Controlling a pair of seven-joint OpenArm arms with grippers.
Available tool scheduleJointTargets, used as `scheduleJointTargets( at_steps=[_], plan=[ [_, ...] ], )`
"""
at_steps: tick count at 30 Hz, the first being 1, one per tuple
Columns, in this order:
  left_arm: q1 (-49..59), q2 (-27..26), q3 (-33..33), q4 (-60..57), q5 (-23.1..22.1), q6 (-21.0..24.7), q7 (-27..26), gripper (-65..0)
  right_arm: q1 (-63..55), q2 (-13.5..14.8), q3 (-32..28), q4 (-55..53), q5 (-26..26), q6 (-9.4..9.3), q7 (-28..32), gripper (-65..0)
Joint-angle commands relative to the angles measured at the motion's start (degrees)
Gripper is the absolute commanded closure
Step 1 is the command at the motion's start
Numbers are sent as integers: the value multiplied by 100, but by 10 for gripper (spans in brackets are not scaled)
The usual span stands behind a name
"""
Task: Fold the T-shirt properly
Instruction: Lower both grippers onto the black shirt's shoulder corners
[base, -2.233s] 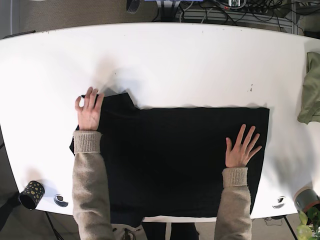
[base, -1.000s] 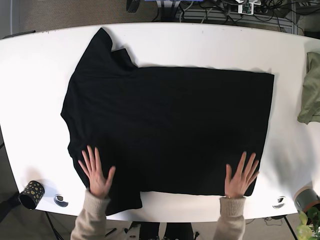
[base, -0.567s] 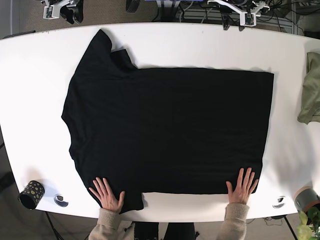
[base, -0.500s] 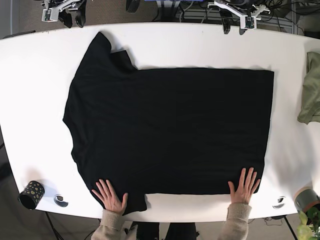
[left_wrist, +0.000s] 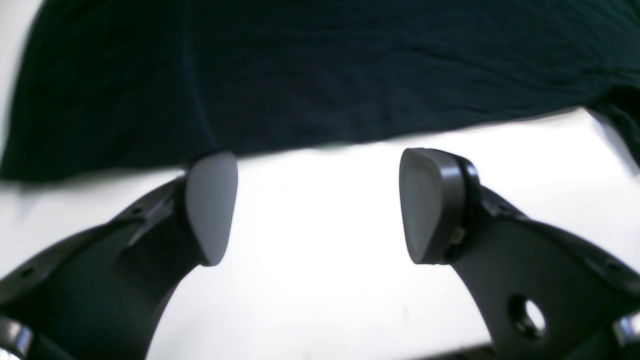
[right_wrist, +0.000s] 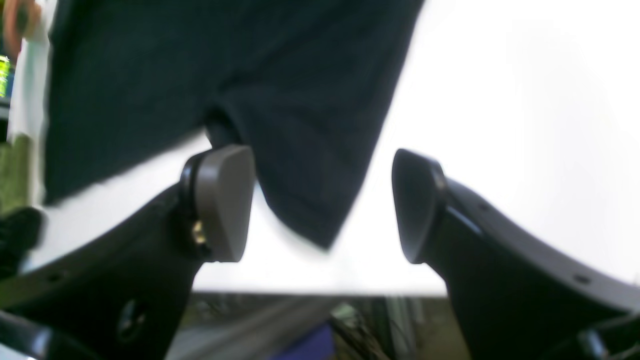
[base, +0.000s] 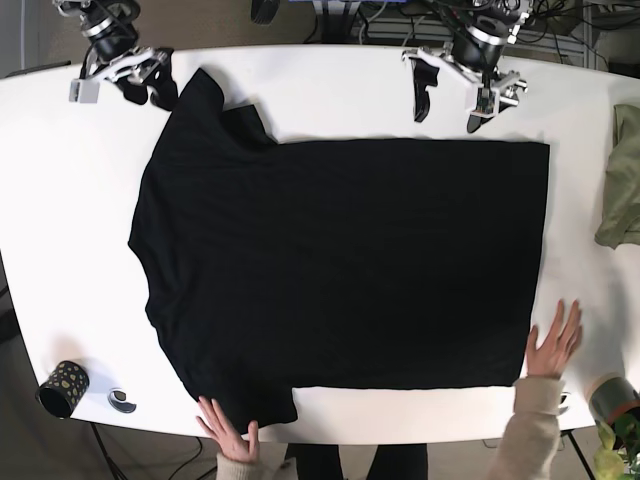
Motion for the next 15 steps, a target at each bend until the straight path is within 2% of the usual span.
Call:
scheduleJointTargets(
  at_steps=[1, 3, 8, 10, 15],
  plan=[
    [-231, -19, -41, 108, -54, -97, 193, -471, 168, -164, 244, 63, 149, 41, -318, -417],
    [-530, -107, -155, 108, -63, -150, 413, -471, 511, -375, 481, -78, 132, 41, -854, -417],
    [-934, -125, -182, 99, -63, -150, 694, -471, 985, -701, 956, -614, 141, 85, -1742, -417],
    [-1084, -125, -182, 108, -72, -150, 818, -471, 1038, -780, 1070, -790, 141, 94, -1927, -417],
    [-1277, -125, -313, 108, -72, -150, 1046, -471, 1091, -815, 991, -904, 141, 94, -1953, -417]
  ],
)
